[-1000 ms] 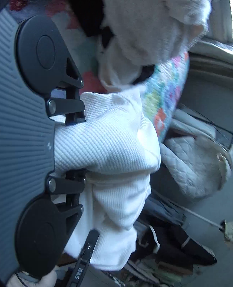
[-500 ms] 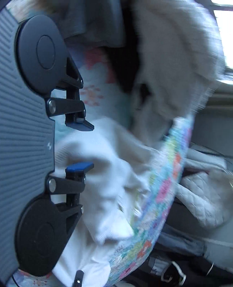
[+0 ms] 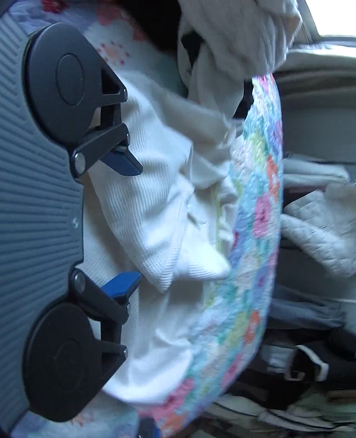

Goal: Fold clothes

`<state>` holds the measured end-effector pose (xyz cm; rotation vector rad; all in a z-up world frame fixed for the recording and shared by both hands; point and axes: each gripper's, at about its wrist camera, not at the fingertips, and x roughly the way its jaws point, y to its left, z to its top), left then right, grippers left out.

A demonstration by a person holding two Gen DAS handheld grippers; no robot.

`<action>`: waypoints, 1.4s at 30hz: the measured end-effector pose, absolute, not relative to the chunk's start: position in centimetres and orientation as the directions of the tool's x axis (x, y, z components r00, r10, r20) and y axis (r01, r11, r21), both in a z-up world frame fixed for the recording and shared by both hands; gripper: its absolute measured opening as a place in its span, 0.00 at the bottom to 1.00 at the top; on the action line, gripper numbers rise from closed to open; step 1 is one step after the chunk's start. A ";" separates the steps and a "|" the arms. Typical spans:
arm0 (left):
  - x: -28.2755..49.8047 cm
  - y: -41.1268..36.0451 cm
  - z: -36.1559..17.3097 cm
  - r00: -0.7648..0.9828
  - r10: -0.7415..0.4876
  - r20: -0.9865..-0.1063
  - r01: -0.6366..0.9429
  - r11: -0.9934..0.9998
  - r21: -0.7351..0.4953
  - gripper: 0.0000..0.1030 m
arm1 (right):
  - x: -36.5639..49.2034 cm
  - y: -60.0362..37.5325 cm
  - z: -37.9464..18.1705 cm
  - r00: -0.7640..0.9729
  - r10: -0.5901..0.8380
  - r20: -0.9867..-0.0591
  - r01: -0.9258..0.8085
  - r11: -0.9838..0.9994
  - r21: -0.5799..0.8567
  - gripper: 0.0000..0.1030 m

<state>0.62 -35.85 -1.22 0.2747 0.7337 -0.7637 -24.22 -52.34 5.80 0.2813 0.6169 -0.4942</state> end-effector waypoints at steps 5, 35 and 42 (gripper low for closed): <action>3.4 -38.4 -3.8 0.447 -0.453 -0.771 0.678 0.734 -0.039 0.43 | -25.1 -52.0 6.1 0.743 -0.193 -0.641 0.405 0.892 0.200 0.66; 0.9 -13.2 -2.3 0.538 -0.581 -0.610 0.313 0.810 -0.496 0.03 | -6.3 -52.6 -1.0 0.731 0.102 -0.674 0.233 0.892 0.388 0.69; 0.9 -13.0 1.3 0.596 -0.550 -0.586 0.378 0.835 -0.400 0.04 | -9.0 -50.0 2.3 0.870 0.270 -0.414 0.028 0.809 0.587 0.22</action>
